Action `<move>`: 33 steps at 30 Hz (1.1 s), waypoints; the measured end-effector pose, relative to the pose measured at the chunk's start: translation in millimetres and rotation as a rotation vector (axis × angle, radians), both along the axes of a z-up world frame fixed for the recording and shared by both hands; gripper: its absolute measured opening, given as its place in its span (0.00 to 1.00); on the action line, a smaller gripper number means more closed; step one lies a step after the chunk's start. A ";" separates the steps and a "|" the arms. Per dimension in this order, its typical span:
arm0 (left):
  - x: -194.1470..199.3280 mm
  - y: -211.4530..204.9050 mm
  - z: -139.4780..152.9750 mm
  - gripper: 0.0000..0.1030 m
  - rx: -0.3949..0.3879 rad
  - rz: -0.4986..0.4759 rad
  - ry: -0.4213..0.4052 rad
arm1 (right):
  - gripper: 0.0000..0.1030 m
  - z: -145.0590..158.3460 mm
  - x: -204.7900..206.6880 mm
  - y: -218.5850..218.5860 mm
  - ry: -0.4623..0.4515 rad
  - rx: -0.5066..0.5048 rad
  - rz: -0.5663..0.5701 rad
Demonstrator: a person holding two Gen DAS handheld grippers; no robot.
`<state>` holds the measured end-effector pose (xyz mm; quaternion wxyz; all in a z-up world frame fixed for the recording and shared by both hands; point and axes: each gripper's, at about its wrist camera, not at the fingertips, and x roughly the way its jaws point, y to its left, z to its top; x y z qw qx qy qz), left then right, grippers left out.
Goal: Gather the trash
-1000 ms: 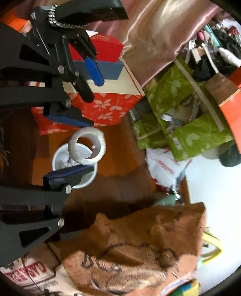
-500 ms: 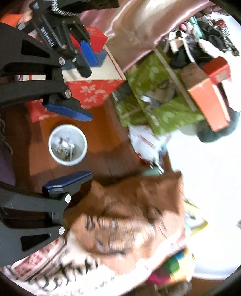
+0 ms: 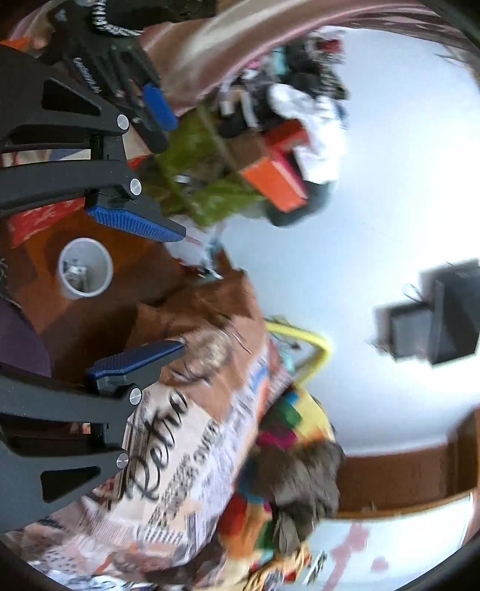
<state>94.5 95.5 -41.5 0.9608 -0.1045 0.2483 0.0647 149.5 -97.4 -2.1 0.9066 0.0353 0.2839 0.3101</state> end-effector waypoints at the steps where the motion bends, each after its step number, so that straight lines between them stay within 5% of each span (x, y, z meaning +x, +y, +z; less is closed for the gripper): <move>1: -5.8 -7.4 8.1 0.50 0.010 -0.014 -0.015 | 0.50 7.5 -7.4 -8.5 -0.015 0.019 -0.016; 9: -58.5 -48.7 59.8 0.50 0.033 -0.082 -0.140 | 0.50 46.3 -73.6 -46.7 -0.214 0.017 -0.189; 12: -75.5 -60.8 69.3 0.58 0.062 -0.086 -0.173 | 0.54 54.9 -92.3 -56.4 -0.276 -0.008 -0.255; 16: -97.6 -76.8 79.6 0.70 0.096 -0.098 -0.202 | 0.87 62.4 -110.1 -67.2 -0.302 -0.005 -0.316; 20: -116.5 -84.9 84.6 0.99 0.110 -0.083 -0.235 | 0.99 63.1 -126.0 -69.6 -0.332 -0.020 -0.345; 33: -123.9 -90.4 82.7 0.99 0.119 -0.099 -0.216 | 1.00 49.7 -140.6 -77.6 -0.283 -0.030 -0.343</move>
